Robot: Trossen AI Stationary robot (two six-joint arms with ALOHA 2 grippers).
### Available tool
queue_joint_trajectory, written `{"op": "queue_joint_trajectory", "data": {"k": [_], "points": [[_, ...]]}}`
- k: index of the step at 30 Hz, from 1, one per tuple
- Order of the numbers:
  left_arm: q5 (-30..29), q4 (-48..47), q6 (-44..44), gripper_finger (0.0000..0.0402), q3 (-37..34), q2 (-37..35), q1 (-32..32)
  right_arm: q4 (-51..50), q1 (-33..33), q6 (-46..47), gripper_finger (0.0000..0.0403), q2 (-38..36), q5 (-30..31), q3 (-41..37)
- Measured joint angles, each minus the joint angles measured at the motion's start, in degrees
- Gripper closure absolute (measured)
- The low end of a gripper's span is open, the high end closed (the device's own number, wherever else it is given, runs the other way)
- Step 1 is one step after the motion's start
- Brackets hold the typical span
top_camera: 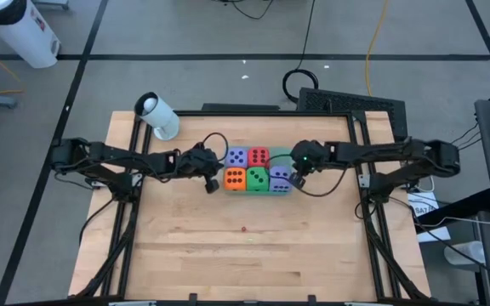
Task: Pick & Place Dice
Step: Put the small yellow die into the green bin
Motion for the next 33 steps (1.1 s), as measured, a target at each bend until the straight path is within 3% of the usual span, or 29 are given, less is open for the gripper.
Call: {"op": "queue_joint_trajectory", "data": {"k": [7,13,16,24,33], "points": [[0.46,-0.48,3.51,0.0378,-1.03,-3.08,-1.16,-0.88,7.26,-5.07,0.0403,-9.23,2.39,-0.98],[8.73,8.90,6.37,0.0396,-8.26,-15.56,-0.74,15.10,15.89,-9.24,0.0403,-24.25,4.71,-11.78],[9.10,9.04,6.09,0.0394,-11.62,-23.39,0.51,25.09,18.14,-9.45,0.0403,-31.22,4.55,-19.41],[13.87,7.95,6.72,0.0398,-18.13,-35.30,4.31,41.29,16.24,-9.04,0.0403,-40.79,4.90,-34.59],[21.70,14.11,8.25,0.0399,-26.85,-41.57,12.25,38.20,12.46,-9.19,0.0403,-44.60,4.70,-36.57]]}}
